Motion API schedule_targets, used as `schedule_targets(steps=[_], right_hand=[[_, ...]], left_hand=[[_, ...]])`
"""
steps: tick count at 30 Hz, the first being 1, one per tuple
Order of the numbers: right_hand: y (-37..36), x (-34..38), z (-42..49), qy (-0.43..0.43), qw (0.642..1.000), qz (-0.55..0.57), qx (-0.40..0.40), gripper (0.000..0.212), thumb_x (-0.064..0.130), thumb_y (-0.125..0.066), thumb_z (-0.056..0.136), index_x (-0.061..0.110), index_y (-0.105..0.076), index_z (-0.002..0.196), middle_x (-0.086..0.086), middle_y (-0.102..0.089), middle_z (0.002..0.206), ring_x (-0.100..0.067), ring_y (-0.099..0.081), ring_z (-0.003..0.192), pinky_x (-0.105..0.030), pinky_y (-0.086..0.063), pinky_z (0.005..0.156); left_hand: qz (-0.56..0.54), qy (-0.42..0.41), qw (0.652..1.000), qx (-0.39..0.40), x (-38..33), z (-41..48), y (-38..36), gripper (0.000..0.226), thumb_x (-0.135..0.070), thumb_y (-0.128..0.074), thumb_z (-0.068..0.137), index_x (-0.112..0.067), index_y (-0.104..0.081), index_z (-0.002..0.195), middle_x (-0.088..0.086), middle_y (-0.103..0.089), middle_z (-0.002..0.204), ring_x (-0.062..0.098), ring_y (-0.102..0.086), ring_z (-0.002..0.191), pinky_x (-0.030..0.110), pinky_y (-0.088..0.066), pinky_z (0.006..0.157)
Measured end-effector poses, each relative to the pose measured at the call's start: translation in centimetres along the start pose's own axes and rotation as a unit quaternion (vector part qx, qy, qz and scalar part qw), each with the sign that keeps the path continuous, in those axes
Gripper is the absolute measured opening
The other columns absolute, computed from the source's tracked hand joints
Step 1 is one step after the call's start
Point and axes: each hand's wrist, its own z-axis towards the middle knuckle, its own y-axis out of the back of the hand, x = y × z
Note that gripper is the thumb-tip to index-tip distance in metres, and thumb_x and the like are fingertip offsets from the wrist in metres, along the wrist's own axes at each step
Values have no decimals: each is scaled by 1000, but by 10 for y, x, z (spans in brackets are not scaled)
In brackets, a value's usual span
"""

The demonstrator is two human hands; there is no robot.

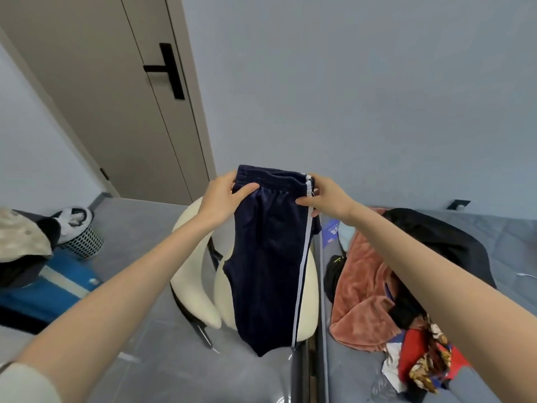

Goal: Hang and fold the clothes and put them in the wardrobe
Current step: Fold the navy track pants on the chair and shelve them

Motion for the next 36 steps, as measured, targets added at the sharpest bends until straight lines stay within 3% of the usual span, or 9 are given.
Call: schedule_targets(steps=[6,9,14,19,23,26,31,34,36], right_hand=[[7,-39,79,-65,995,31,-75,36,-13,-56,83,5,-59,114,-1,-59,84,-13,-55,73,-28,-60,70],[7,-62,118,-85,990,13,-108,26,-11,-59,79,6,-62,98,-4,-59,81,-18,-54,72,-39,-55,77],[5,-94,179,-140,984,-10,-106,33,-2,-68,77,26,-51,74,2,-59,74,-19,-56,80,-33,-47,78],[-10,-139,221,-171,978,34,-113,27,-2,-68,77,15,-61,97,2,-57,84,-15,-52,79,-25,-44,77],[-27,-185,244,-166,978,39,-121,33,-4,-66,81,18,-61,105,-1,-61,102,-14,-56,86,-15,-42,77],[-47,-231,252,-172,976,32,-131,33,-6,-66,80,15,-62,105,-4,-59,109,-15,-55,92,-7,-39,76],[-89,-311,243,-173,981,-36,-74,33,-5,-69,74,19,-62,96,-8,-61,107,-12,-50,94,-3,-35,77],[-117,-356,225,-163,983,-82,3,36,-9,-67,72,18,-59,94,-8,-59,105,-21,-52,97,-21,-43,83],[-135,-380,209,-178,977,-104,53,41,-12,-64,72,21,-56,94,-3,-54,106,-20,-50,96,-20,-43,83]], left_hand=[[54,-7,998,-12,41,87,-32,22,-39,-66,86,-24,-68,102,-6,-48,90,16,-45,86,17,-34,69],[76,-9,997,4,67,131,-45,29,-46,-63,86,-21,-69,98,-6,-41,65,17,-37,61,18,-25,51],[146,2,988,43,107,185,-64,29,-50,-59,87,-23,-63,94,-8,-50,58,12,-51,56,26,-31,46],[102,50,989,94,150,216,-93,24,-41,-62,89,-25,-66,106,-11,-68,69,10,-66,68,35,-54,66],[37,96,984,145,193,229,-126,18,-32,-61,91,-31,-67,107,-11,-72,85,9,-67,84,35,-54,76],[4,140,977,159,232,226,-160,22,-28,-61,92,-21,-68,111,6,-73,91,22,-66,84,42,-51,81],[-61,212,958,181,297,195,-216,24,-15,-62,91,-19,-63,115,-10,-68,100,11,-64,100,26,-48,89],[-25,220,951,216,340,159,-243,26,-9,-62,89,-24,-59,111,-17,-63,104,10,-59,103,18,-45,90],[-11,239,942,235,361,132,-256,33,-3,-62,87,-28,-58,108,-22,-59,104,9,-57,106,8,-39,85]])
